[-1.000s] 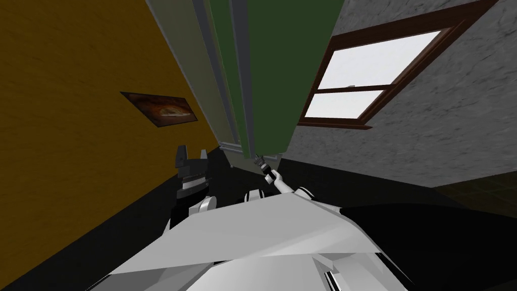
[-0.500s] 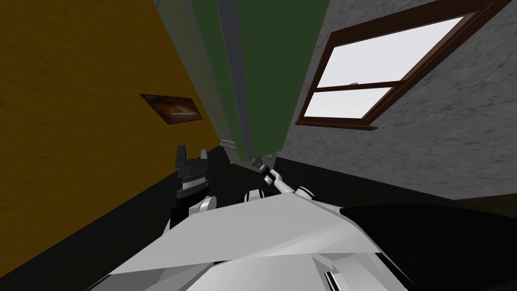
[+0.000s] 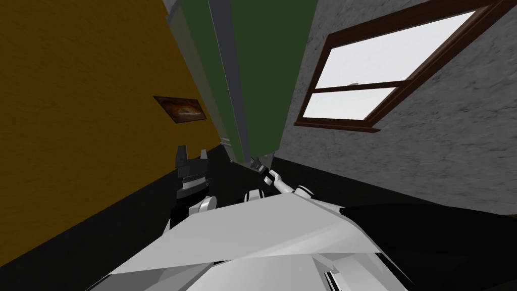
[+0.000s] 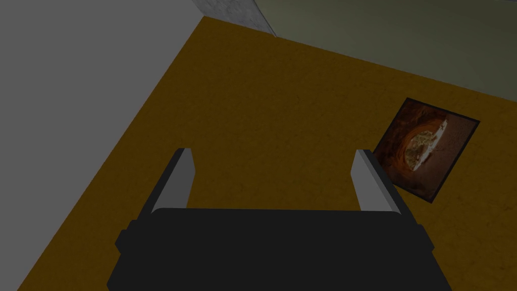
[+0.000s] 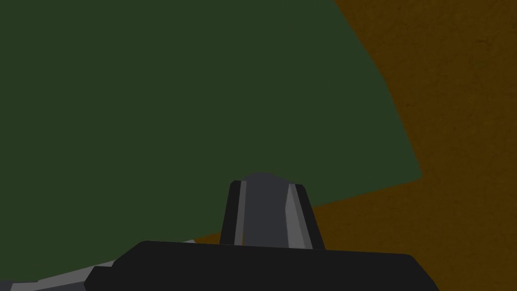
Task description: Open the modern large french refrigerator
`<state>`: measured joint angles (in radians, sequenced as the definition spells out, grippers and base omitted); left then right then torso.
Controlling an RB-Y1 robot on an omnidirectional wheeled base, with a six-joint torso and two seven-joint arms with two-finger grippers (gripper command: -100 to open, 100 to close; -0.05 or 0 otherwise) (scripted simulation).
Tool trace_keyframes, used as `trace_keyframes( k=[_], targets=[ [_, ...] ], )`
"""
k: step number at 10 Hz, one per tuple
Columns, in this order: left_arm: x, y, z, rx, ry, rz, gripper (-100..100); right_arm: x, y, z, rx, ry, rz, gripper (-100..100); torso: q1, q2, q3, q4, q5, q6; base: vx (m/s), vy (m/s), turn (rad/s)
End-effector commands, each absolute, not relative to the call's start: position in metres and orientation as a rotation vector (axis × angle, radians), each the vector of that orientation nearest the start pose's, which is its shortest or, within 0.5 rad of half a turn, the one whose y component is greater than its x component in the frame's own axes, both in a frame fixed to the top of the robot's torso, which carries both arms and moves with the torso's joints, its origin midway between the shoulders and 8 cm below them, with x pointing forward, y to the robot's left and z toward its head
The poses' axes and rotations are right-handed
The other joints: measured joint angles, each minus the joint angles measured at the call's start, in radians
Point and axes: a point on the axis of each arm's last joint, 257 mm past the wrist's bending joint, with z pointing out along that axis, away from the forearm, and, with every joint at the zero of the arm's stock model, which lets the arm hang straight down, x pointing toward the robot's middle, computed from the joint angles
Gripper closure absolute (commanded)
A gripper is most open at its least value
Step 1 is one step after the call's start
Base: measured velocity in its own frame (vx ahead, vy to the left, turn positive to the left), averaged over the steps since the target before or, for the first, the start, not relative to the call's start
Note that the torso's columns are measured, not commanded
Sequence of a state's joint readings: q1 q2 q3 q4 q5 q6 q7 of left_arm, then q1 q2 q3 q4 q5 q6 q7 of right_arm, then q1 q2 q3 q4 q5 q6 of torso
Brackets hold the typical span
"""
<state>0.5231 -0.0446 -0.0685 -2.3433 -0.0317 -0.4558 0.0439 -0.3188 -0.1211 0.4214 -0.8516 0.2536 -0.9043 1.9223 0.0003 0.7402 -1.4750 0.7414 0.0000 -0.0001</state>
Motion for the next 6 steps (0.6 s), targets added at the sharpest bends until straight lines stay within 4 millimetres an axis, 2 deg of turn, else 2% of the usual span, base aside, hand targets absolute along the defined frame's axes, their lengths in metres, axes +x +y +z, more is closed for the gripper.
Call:
trace_keyframes(
  k=[1,5,6],
  targets=[
    [0.34,0.26,0.037,-0.696,0.581,-1.381,0,0.472,0.025,-0.23,-0.928,0.808,0.014,100,-0.002,0.002,0.001,0.001,0.0,0.001,-0.088,-0.236,0.143],
    [0.34,0.26,0.037,-0.696,0.581,-1.381,0,0.449,0.05,-0.227,-0.97,0.748,0.112,100,0.002,0.006,0.003,0.002,0.0,-0.002,-0.096,-0.226,0.117],
    [0.34,0.26,0.037,-0.696,0.581,-1.38,0,0.465,0.045,-0.223,-0.971,0.776,0.088,-100,0.002,0.007,0.004,0.002,0.0,-0.003,-0.077,-0.127,0.019]
  ],
)
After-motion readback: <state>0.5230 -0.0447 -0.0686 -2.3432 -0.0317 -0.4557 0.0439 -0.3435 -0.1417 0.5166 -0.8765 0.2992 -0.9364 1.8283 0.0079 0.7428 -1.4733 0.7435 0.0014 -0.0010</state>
